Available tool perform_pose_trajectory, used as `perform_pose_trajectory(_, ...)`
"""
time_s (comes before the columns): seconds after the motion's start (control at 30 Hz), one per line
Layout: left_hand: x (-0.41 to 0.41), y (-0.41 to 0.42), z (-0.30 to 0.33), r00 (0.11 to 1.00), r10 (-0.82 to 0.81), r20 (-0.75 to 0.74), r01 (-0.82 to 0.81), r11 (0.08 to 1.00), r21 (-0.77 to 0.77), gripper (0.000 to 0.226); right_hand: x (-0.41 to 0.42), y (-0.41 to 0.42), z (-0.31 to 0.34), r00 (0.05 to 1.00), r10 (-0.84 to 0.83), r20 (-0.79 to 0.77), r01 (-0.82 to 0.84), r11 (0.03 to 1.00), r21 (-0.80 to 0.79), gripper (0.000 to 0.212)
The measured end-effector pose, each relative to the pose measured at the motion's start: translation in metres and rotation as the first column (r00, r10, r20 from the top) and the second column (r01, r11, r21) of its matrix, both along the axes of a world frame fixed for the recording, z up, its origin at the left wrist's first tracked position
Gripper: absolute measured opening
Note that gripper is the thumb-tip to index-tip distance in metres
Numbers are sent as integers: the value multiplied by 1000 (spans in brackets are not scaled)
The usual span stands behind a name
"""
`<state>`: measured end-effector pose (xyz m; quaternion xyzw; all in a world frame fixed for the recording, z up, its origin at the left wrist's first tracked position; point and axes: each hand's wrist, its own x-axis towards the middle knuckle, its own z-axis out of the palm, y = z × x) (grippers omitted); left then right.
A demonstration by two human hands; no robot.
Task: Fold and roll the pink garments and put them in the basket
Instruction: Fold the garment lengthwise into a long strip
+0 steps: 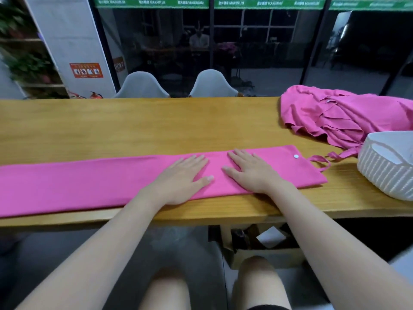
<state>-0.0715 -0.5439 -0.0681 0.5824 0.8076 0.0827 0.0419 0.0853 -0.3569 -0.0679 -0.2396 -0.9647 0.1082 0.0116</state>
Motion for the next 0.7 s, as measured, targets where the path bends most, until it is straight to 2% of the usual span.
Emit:
perform_pose_trajectory(0.13, -45, -42, 0, 985, 174, 4, -174, 983, -67, 92, 0, 7, -4, 1000, 4, 21, -5, 1000, 23, 86)
perform_pose_trajectory(0.23, -55, -56, 1, 969, 247, -9, -247, 966, -82, 105, 0, 5, -5, 1000, -4, 9, 4, 1000, 19, 86)
perform_pose_trajectory(0.3, -52, -55, 2, 968, 249, -16, -250, 965, -80, 107, 0, -1, -5, 996, -33, -82, 34, 999, 11, 75)
perform_pose_trajectory(0.4, -48, -54, 3, 962, 271, -18, -271, 961, -58, 100, 3, -18, -4, 948, -84, -306, 124, 986, 115, 39)
perform_pose_trajectory(0.43, -47, -55, 4, 961, 275, -18, -276, 960, -49, 96, 3, -27, -3, 936, -110, -334, 159, 980, 122, 34)
perform_pose_trajectory(0.5, -44, -56, 5, 963, 269, -6, -269, 963, -9, 86, -3, -43, -2, 939, -183, -291, 212, 974, 73, 37)
perform_pose_trajectory(0.6, -36, -59, 6, 976, 214, 33, -217, 970, 113, 62, -28, -70, 4, 943, -326, -63, 328, 944, 23, 68)
perform_pose_trajectory(0.7, -27, -62, 5, 984, 167, 66, -175, 974, 143, 48, -59, -103, 10, 887, -459, 50, 462, 883, -83, 87)
